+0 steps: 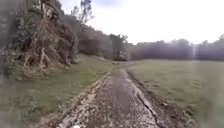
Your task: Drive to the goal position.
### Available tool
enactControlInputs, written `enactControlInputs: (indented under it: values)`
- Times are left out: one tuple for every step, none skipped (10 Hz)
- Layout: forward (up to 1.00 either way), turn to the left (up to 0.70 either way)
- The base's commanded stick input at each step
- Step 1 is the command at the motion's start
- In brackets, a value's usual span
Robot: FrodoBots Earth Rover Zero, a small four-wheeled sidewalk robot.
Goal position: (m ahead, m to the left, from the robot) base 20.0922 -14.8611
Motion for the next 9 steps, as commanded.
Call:
enactControlInputs:
  values:
    - [0.85,0.00]
    - [0.85,0.00]
    - [0.85,0.00]
    - [0.85,0.00]
    - [0.85,0.00]
    - [0.85,-0.05]
    - [0.85,-0.34]
    - [0.85,-0.34]
    - [0.85,-0.34]
